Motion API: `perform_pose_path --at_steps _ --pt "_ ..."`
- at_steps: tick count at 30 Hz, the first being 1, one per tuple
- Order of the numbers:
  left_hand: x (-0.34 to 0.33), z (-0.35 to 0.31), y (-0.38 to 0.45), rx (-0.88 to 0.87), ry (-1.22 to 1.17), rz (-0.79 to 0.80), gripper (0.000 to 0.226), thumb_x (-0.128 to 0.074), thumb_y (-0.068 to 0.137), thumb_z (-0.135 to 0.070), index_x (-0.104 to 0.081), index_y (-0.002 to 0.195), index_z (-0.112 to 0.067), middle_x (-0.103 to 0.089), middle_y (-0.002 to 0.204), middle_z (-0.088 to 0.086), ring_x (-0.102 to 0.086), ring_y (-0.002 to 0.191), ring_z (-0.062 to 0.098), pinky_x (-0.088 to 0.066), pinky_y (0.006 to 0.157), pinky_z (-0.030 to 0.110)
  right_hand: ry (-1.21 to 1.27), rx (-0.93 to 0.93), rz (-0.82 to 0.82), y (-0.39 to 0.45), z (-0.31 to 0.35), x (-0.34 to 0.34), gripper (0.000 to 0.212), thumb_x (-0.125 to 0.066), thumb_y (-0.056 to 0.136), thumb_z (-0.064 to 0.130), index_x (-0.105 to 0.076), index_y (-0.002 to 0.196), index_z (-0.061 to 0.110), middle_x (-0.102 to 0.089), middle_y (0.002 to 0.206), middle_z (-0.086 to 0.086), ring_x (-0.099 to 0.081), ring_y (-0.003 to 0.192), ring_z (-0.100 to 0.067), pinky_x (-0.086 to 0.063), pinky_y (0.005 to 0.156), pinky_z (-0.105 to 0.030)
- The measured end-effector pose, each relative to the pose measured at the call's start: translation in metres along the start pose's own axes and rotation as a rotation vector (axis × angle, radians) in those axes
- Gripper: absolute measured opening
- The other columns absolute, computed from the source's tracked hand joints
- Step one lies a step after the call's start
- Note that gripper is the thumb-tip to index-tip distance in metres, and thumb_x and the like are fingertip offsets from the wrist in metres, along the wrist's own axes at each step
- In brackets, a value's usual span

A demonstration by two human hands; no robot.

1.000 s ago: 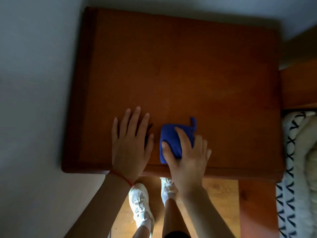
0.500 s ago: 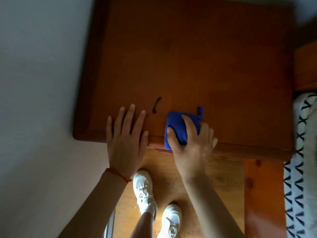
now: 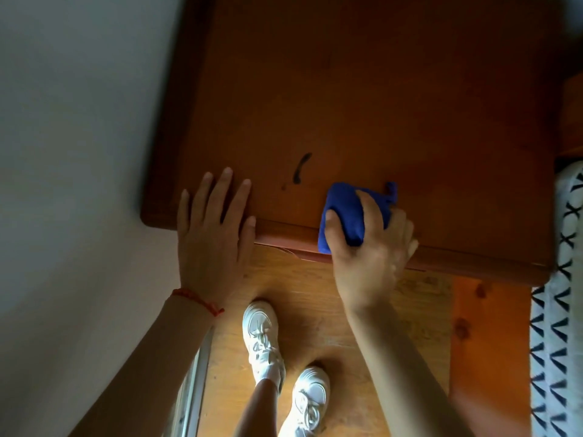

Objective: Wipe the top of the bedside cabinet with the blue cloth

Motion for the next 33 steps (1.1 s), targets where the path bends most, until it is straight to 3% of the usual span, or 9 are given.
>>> perform_pose_path --at_steps 7,13,16,20,23,28,33 --pt "-0.001 -0.003 0.000 0.011 -0.006 -0.032 0.043 -0.037 0.093 -0.029 -0.042 0.132 -0.010 -0.045 0.137 0.020 -0.029 0.130 0.034 -0.019 0.105 0.052 0.027 0.179 0.087 0.006 0.042 -0.023 0.044 -0.053 0.079 0.051 -0.065 0.102 0.015 -0.058 0.084 -0.011 -0.050 0.073 -0.026 -0.028 0.067 -0.033" --pt "0.002 -0.003 0.006 0.033 -0.009 -0.003 0.044 -0.034 0.094 -0.036 -0.040 0.131 -0.013 -0.047 0.136 0.020 -0.030 0.129 0.033 -0.019 0.106 0.052 -0.014 0.030 0.006 0.087 0.040 -0.046 0.047 -0.051 0.080 0.053 -0.063 0.105 0.016 -0.061 0.091 -0.013 -0.054 0.078 -0.028 -0.029 0.070 -0.031" --pt "0.003 -0.007 0.017 0.022 -0.021 0.013 0.044 -0.034 0.094 -0.036 -0.041 0.131 -0.013 -0.047 0.136 0.019 -0.031 0.129 0.033 -0.021 0.105 0.053 0.018 0.037 0.060 0.062 0.040 -0.042 0.048 -0.049 0.082 0.054 -0.060 0.110 0.016 -0.059 0.096 -0.013 -0.052 0.081 -0.026 -0.031 0.072 -0.031" --pt "0.000 -0.015 0.040 0.007 -0.037 0.021 0.042 -0.037 0.093 -0.032 -0.042 0.130 -0.012 -0.047 0.137 0.019 -0.031 0.130 0.033 -0.021 0.106 0.052 0.028 0.110 0.118 0.027 0.040 -0.033 0.045 -0.053 0.080 0.052 -0.064 0.104 0.015 -0.059 0.088 -0.011 -0.050 0.075 -0.025 -0.028 0.069 -0.031" --pt "-0.007 -0.019 0.056 -0.016 -0.054 0.034 0.044 -0.038 0.093 -0.032 -0.045 0.130 -0.010 -0.046 0.137 0.019 -0.033 0.130 0.034 -0.021 0.106 0.052 -0.015 0.158 0.085 0.069 0.046 -0.045 0.045 -0.052 0.080 0.052 -0.065 0.103 0.016 -0.060 0.086 -0.011 -0.052 0.075 -0.026 -0.029 0.069 -0.032" --pt "-0.016 -0.020 0.065 -0.010 -0.045 0.057 0.045 -0.038 0.092 -0.033 -0.039 0.132 -0.013 -0.046 0.138 0.019 -0.030 0.131 0.032 -0.017 0.108 0.047 -0.019 0.054 0.018 0.153 0.050 -0.073 0.049 -0.049 0.080 0.055 -0.063 0.108 0.017 -0.063 0.095 -0.014 -0.056 0.082 -0.028 -0.036 0.072 -0.035" --pt "-0.015 -0.021 0.067 -0.003 -0.034 0.076 0.046 -0.039 0.091 -0.034 -0.039 0.132 -0.013 -0.047 0.136 0.020 -0.032 0.129 0.032 -0.019 0.107 0.048 0.030 0.087 0.124 0.099 0.035 -0.051 0.045 -0.053 0.081 0.052 -0.062 0.107 0.016 -0.060 0.095 -0.012 -0.052 0.079 -0.026 -0.031 0.070 -0.032"
Point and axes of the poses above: each hand's wrist, its own y-axis towards the middle knuckle, its own x-axis out of the back of the hand, z = x × y, the point moved 6 cm from there along y, towards the middle knuckle
